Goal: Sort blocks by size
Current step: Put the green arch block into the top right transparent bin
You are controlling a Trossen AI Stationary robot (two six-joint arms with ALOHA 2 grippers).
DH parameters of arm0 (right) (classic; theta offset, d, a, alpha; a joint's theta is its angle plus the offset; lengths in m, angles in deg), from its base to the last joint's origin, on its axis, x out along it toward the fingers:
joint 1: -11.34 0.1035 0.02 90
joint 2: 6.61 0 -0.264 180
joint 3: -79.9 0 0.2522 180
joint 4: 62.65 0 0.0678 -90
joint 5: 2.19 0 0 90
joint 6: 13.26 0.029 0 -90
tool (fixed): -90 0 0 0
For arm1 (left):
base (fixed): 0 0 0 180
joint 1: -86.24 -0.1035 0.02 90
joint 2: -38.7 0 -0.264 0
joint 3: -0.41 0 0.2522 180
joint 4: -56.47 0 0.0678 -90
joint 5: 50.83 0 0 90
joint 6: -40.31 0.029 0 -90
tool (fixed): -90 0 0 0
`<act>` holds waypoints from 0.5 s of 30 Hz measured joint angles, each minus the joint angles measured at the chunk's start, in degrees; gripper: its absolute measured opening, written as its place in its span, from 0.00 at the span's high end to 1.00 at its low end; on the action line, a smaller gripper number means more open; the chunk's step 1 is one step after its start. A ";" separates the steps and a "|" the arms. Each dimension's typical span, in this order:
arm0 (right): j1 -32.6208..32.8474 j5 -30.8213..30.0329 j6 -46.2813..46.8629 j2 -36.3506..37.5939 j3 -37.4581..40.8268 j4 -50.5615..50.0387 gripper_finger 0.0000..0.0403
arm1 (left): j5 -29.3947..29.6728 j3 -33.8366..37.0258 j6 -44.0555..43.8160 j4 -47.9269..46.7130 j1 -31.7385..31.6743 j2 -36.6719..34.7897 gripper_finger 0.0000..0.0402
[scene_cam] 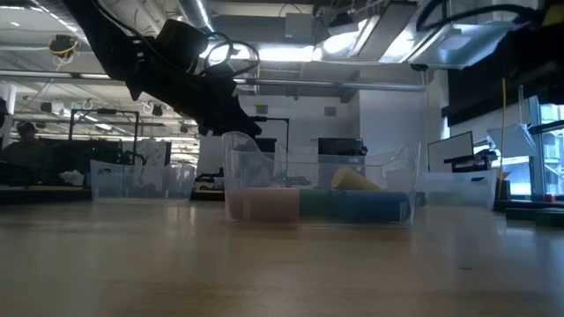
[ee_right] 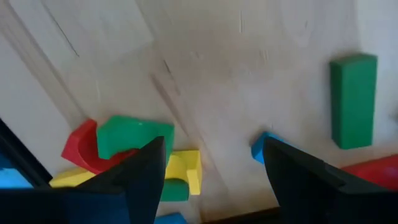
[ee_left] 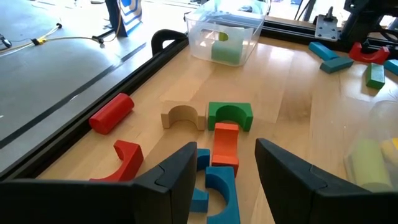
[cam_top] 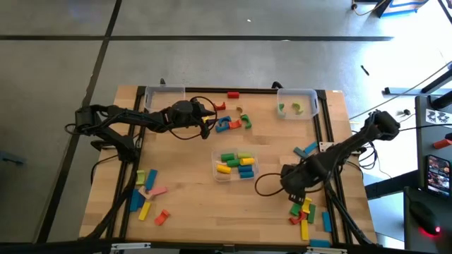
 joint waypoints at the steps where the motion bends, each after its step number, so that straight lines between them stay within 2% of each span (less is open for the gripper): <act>1: 0.23 0.63 0.02 -0.58 0.00 0.03 0.36 | 0.00 0.00 0.00 0.08 0.00 0.00 0.60; 8: 0.40 5.36 0.12 -2.82 0.00 0.84 0.36 | 0.00 0.00 0.01 0.14 0.00 0.01 0.60; 15: 0.40 8.34 2.54 -3.02 1.41 8.70 0.36 | 0.00 0.00 0.02 0.14 0.00 0.00 0.60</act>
